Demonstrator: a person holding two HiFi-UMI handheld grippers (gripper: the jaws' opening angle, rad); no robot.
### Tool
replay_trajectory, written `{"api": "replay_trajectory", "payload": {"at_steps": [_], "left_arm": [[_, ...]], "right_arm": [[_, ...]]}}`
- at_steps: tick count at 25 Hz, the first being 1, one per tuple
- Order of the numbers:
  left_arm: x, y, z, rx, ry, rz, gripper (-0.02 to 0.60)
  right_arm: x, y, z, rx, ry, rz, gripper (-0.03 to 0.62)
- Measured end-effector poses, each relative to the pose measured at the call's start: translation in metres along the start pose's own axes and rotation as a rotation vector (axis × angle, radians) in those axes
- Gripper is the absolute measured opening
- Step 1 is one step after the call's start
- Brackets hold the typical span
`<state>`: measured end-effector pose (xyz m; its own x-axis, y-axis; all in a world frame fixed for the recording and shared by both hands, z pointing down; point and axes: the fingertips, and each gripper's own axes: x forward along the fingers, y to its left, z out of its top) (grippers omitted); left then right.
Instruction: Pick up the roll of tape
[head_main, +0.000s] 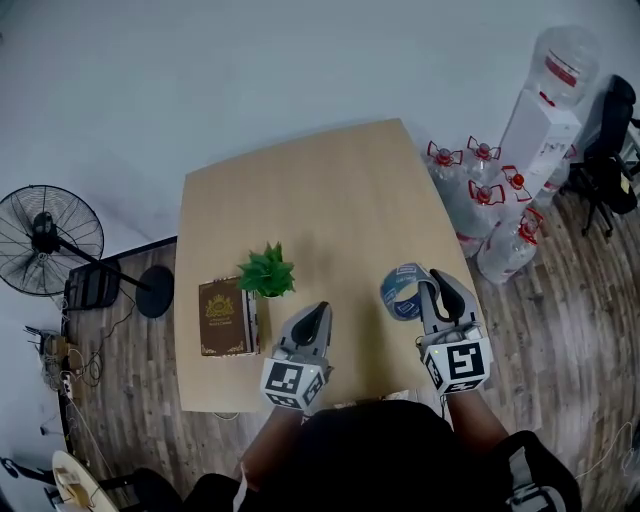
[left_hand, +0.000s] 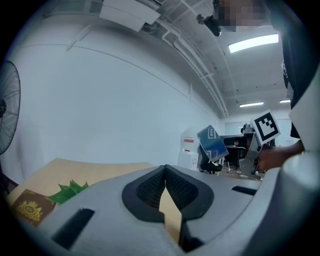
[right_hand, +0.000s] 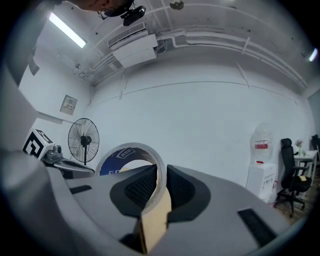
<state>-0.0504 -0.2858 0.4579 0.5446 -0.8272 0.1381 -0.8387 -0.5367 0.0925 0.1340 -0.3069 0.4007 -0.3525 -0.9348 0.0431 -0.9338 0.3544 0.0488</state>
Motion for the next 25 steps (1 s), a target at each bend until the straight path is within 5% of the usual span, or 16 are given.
{"api": "replay_trajectory", "payload": {"at_steps": [7,25], "left_arm": [[0.000,-0.004,0.002,-0.009,-0.010,-0.005,0.002],[-0.011,-0.013,0.000,-0.020,-0.016,-0.024,0.002]], "right_arm": [[-0.004,0.003,-0.001,-0.088,0.025,-0.002,0.052],[-0.010,0.013,0.006,-0.102,0.028,0.007,0.052]]}}
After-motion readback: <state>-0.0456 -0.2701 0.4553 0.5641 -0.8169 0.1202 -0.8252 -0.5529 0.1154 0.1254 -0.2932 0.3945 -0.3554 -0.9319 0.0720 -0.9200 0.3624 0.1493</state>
